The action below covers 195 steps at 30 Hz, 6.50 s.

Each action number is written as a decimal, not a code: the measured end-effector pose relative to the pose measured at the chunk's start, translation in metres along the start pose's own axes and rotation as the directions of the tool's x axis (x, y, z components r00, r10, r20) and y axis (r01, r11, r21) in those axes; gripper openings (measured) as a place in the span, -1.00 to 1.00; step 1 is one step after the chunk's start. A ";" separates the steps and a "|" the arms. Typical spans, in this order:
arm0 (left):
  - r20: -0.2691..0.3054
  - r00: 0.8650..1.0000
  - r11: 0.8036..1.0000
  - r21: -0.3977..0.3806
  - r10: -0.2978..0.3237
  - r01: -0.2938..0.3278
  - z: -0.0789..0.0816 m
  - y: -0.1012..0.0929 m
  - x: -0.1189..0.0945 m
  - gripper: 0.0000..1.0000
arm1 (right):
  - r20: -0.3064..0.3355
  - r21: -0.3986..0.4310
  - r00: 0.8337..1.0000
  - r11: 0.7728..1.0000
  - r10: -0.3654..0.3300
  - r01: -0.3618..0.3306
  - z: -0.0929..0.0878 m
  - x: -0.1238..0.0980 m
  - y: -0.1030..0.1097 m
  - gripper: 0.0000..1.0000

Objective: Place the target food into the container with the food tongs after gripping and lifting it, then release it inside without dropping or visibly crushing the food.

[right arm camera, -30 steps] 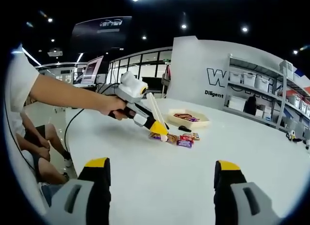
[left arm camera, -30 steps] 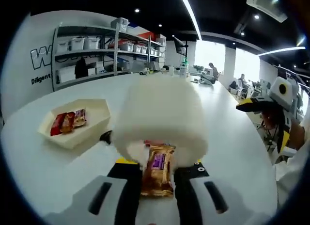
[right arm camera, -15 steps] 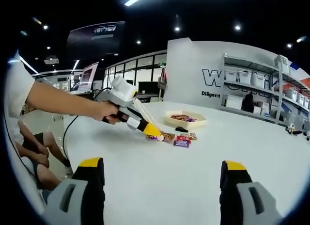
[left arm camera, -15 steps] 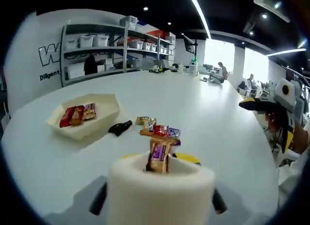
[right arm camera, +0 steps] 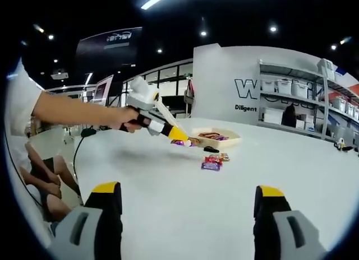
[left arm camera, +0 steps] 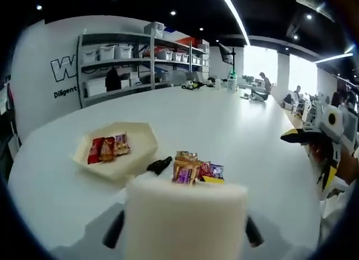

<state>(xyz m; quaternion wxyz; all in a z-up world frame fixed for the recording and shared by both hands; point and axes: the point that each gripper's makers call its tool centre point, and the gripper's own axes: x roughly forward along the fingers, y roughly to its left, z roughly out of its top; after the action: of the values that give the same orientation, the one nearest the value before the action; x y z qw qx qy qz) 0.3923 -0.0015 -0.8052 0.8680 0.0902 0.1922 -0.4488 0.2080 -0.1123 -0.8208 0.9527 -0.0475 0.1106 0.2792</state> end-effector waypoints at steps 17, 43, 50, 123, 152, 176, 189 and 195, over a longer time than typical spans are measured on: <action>0.031 0.995 0.995 -0.034 0.094 -0.093 0.047 0.054 0.029 -0.55 | -0.012 0.025 1.000 1.000 -0.014 0.014 -0.010 -0.003 -0.012 0.94; -0.155 0.978 0.990 0.016 0.140 -0.139 0.018 0.072 0.105 -0.55 | -0.072 0.003 0.995 0.998 -0.067 0.067 -0.027 0.006 -0.038 0.86; -0.160 0.974 0.986 -0.006 0.162 -0.165 0.018 0.078 0.115 -0.54 | -0.080 0.008 0.994 0.997 -0.070 0.071 -0.029 0.008 -0.041 0.84; -0.017 0.991 0.991 0.010 0.134 -0.134 0.057 0.003 0.061 -0.48 | -0.052 -0.002 0.998 0.999 -0.038 0.038 -0.014 -0.001 -0.020 0.87; -0.038 0.994 0.987 0.116 -0.103 0.107 0.014 -0.072 0.041 -0.48 | -0.022 0.001 0.999 1.000 -0.026 0.026 -0.002 -0.004 -0.008 0.98; 0.010 0.963 0.963 0.024 -0.268 0.268 -0.006 -0.138 -0.013 -0.47 | 0.015 -0.040 0.973 0.972 0.231 -0.230 0.009 0.032 0.070 0.95; 0.051 0.946 0.946 -0.042 -0.319 0.321 0.001 -0.162 -0.017 -0.46 | 0.067 -0.026 0.972 0.974 0.227 -0.226 0.019 0.030 0.078 0.96; 0.085 0.944 0.940 -0.095 -0.320 0.327 0.006 -0.167 -0.018 -0.46 | 0.083 -0.031 0.974 0.977 0.212 -0.210 0.026 0.027 0.075 0.98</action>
<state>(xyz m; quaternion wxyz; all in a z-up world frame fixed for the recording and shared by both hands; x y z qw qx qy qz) 0.2482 -0.0872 -0.7891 0.7922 -0.0050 0.1989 -0.5769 0.1939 -0.0310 -0.8044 0.9209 -0.0338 0.0712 0.3817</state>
